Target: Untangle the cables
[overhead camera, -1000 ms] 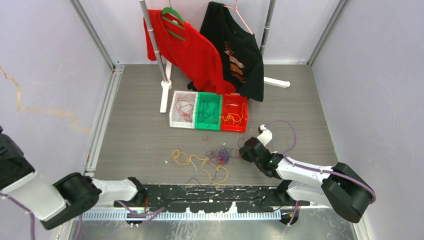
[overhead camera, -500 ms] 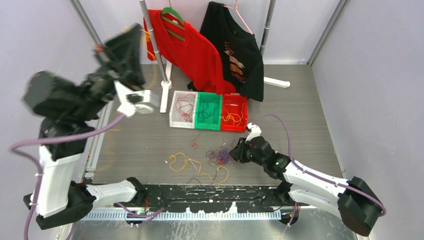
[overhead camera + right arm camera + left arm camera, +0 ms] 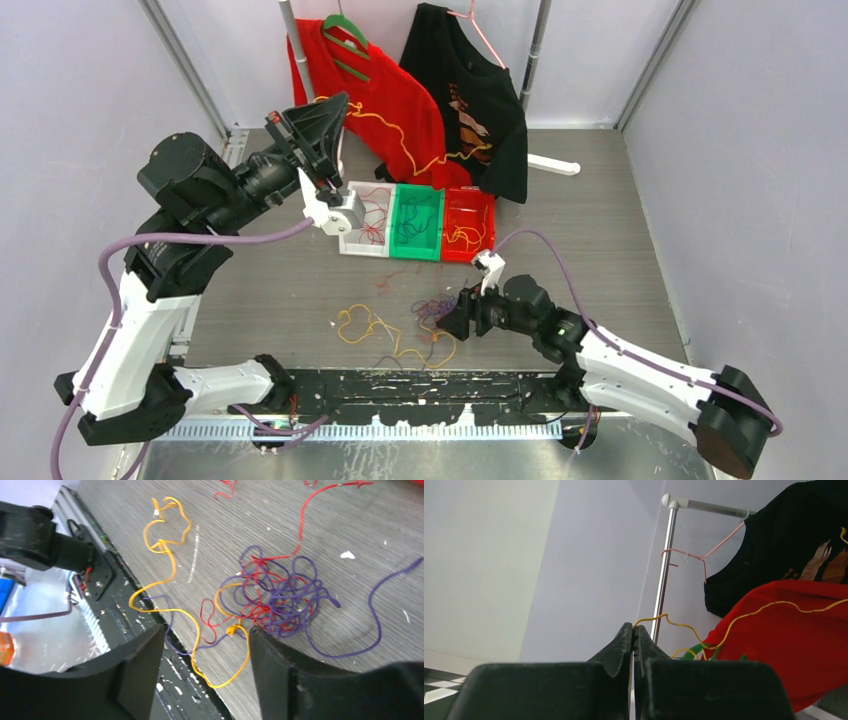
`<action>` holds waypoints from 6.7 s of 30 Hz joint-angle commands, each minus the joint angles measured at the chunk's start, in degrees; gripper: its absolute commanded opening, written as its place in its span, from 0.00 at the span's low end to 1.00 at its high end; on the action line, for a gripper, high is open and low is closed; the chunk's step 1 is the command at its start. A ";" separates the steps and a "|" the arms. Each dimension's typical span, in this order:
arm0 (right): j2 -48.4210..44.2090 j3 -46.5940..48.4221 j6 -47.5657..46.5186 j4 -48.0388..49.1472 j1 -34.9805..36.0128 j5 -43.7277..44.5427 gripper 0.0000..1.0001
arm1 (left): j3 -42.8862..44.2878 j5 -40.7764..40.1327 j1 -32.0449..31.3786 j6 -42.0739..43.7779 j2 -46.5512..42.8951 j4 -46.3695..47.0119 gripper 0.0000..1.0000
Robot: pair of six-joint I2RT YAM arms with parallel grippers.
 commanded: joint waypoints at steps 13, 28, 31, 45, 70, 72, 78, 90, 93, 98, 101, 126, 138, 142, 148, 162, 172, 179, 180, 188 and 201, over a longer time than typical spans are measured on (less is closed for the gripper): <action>1.42 23.00 -12.87 1.82 2.42 7.29 0.81 | 2.56 -3.14 -8.00 1.29 2.11 4.85 0.00; 20.67 37.80 -16.10 18.85 3.73 1.11 0.72 | 4.22 -7.80 -14.06 2.81 2.20 4.85 0.00; 21.74 37.04 -14.27 21.36 2.56 2.01 0.59 | 4.34 -8.72 -15.90 2.86 2.37 4.85 0.00; 18.10 38.28 -15.53 15.86 0.03 14.79 0.01 | 7.74 -13.41 -19.13 -7.71 3.34 0.34 0.00; 15.71 46.98 18.13 16.33 -20.52 -2.15 0.01 | -21.27 -8.24 -18.96 -41.88 -5.97 -15.38 0.99; 15.70 46.98 17.02 15.87 -20.51 -3.26 0.01 | -18.05 -5.19 -18.86 -45.22 -5.80 -17.95 0.99; 15.33 48.09 12.60 11.02 -20.44 -3.92 0.01 | -5.55 -2.60 -11.97 -67.48 -0.03 -17.10 0.99; 23.30 65.10 -6.96 -24.00 -10.02 13.21 0.01 | -2.03 -2.67 -8.22 -75.09 9.03 -10.16 0.99; 23.84 65.99 -6.59 -25.64 -9.80 12.49 0.01 | -8.40 -4.68 -8.17 -71.99 6.12 -6.37 1.00; 25.37 68.64 -3.15 -27.76 -9.71 9.25 0.01 | -17.58 -5.94 -7.01 -68.97 2.70 2.29 0.91; 25.64 69.23 -0.16 -26.82 -9.71 4.56 0.01 | -20.40 -4.79 -5.23 -67.76 2.34 5.19 0.88; 19.90 60.77 14.90 -5.90 -9.80 -11.71 0.01 | -18.51 34.18 8.89 -89.42 5.21 4.23 0.75; 18.99 55.50 26.23 6.46 -12.67 -16.50 0.01 | -16.69 46.21 10.59 -98.16 7.36 5.90 0.21; 19.00 55.16 26.19 5.76 -12.75 -16.56 0.01 | -16.74 46.02 10.59 -99.62 7.23 7.12 0.19; 20.36 56.04 26.37 2.59 -12.87 -16.17 0.06 | -15.55 40.26 10.64 -96.81 7.29 3.62 0.00; 10.22 51.76 3.34 -26.52 -18.74 -21.07 0.71 | -7.65 15.36 10.55 -74.01 7.93 -16.34 0.00; 12.24 63.17 2.88 -18.78 -19.20 -29.79 0.72 | -6.00 24.34 7.14 -52.21 10.25 -35.34 0.00; 20.41 68.49 4.11 -16.11 -19.19 -42.50 0.76 | -5.49 26.26 1.60 -42.97 9.40 -45.89 0.00; 20.92 67.54 5.52 -14.14 -19.19 -43.48 0.75 | -5.40 27.33 1.55 -42.27 9.35 -46.96 0.00; 22.36 57.34 14.08 -0.74 -14.79 -48.43 0.65 | -5.88 29.22 0.94 -42.35 8.79 -46.39 0.00; 20.31 55.98 -7.71 -25.22 -8.50 -39.50 0.56 | -4.15 28.48 -0.29 -45.41 8.77 -43.34 0.00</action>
